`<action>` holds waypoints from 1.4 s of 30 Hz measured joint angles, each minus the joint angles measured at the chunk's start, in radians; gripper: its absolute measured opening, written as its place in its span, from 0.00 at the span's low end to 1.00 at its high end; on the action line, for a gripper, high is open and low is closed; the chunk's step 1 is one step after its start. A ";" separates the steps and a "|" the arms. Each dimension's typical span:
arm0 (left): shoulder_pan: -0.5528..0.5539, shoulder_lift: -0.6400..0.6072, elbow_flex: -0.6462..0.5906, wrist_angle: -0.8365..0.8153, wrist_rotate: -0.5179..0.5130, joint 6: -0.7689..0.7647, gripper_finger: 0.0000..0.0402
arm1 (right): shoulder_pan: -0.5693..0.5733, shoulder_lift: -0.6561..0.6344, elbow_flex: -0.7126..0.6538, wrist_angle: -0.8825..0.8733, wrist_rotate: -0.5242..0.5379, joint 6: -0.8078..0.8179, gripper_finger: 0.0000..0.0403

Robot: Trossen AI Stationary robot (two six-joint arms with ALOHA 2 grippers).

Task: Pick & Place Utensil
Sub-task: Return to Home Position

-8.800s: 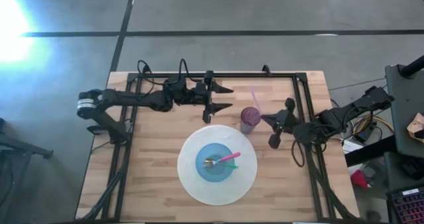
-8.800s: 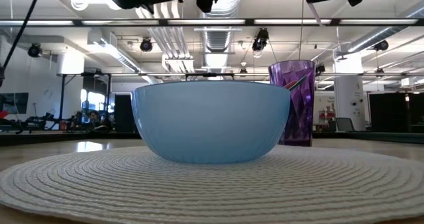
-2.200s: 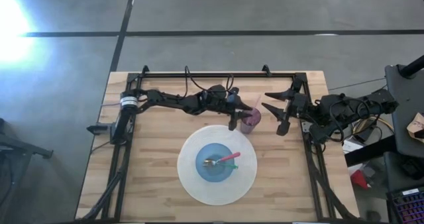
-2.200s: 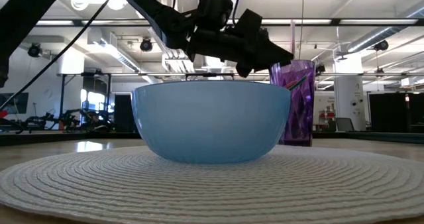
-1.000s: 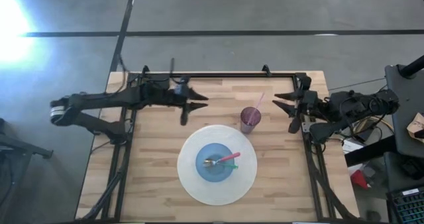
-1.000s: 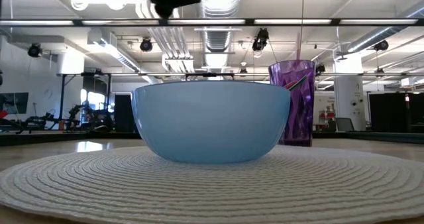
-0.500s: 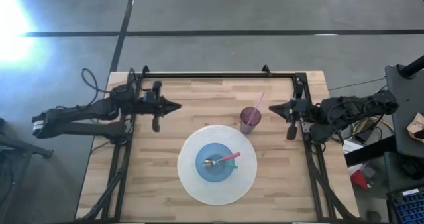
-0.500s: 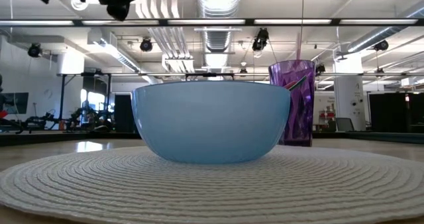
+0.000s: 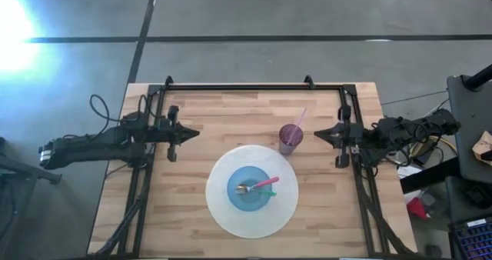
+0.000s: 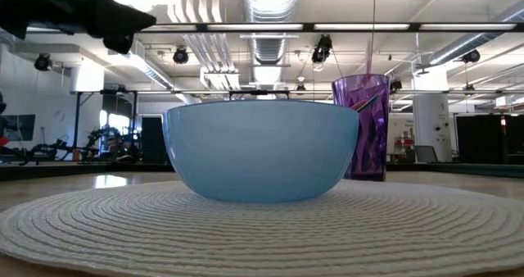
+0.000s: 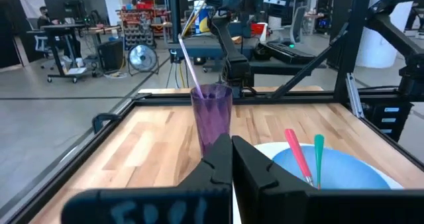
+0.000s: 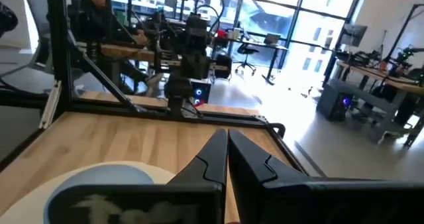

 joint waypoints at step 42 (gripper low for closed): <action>0.000 -0.379 -0.331 0.012 0.016 -0.027 0.00 | 0.000 -0.395 -0.635 0.350 -0.082 0.097 0.02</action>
